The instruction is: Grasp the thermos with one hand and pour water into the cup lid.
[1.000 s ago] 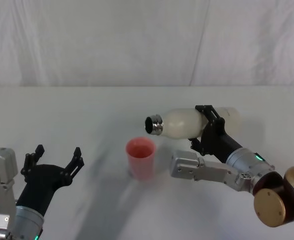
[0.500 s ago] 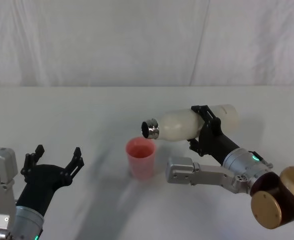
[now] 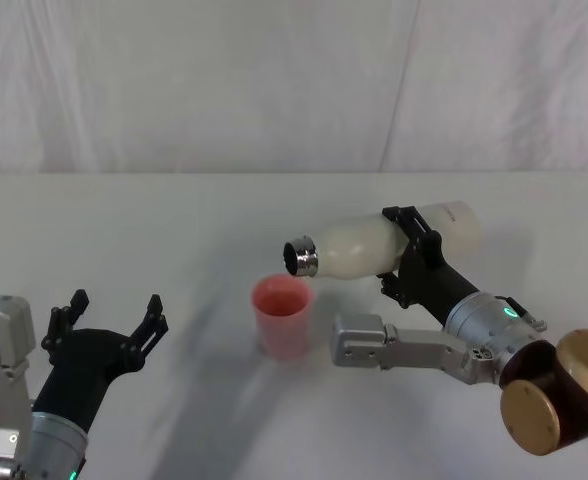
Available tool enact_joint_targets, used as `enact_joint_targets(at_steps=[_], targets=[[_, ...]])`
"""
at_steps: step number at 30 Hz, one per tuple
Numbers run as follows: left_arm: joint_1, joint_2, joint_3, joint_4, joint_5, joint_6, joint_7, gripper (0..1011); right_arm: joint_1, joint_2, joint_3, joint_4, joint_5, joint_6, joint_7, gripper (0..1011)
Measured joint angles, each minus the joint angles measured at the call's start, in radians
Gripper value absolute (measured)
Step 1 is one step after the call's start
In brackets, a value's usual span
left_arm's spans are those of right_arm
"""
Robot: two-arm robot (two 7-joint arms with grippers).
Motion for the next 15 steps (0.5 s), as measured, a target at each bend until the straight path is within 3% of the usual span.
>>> enact_joint_targets(at_steps=[15], targets=[[0.000, 0.000, 0.000, 0.000, 0.000, 0.000, 0.000, 1001, 0.011, 0.010, -0.016, 0.002, -0.044, 0.009, -0.016, 950]])
